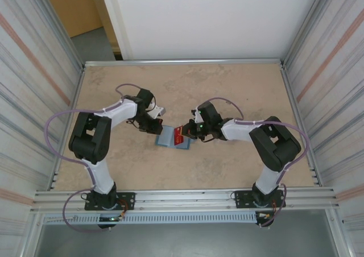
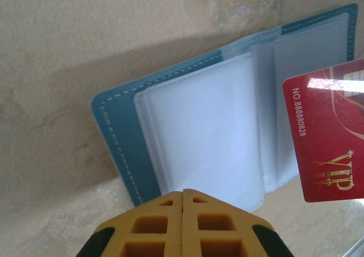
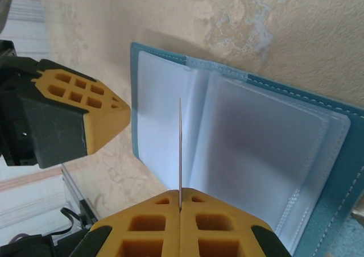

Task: Put the credit cards into the card holder
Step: Insert the credit card into the card slot.

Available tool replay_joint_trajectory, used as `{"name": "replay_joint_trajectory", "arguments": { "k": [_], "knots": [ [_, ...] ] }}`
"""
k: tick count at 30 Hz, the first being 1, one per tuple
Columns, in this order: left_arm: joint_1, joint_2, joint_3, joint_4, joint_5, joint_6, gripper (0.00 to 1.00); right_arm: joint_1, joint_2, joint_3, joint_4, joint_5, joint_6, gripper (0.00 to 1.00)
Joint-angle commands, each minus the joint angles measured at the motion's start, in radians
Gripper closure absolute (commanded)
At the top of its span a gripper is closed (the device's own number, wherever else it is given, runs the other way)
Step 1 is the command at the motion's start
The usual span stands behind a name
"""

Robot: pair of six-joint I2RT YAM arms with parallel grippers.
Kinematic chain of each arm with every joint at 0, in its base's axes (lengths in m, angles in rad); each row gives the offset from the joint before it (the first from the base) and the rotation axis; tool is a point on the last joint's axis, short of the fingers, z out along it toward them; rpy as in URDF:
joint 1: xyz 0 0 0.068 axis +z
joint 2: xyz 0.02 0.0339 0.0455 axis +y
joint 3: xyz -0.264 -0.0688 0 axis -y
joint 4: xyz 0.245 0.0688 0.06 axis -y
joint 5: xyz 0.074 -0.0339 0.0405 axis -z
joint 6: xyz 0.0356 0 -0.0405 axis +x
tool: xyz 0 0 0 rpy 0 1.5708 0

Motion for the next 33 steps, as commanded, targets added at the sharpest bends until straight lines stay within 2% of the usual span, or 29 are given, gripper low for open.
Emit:
{"name": "replay_joint_trajectory", "arguments": {
  "k": [1, 33],
  "knots": [
    [0.01, 0.023, -0.003, -0.005, -0.025, 0.021, 0.94, 0.002, 0.013, -0.015, 0.023, -0.025, 0.011, 1.0],
    [0.019, 0.101, -0.002, -0.001, -0.026, 0.022, 0.94, 0.012, 0.068, 0.017, 0.05, -0.052, 0.004, 1.0]
  ]
}}
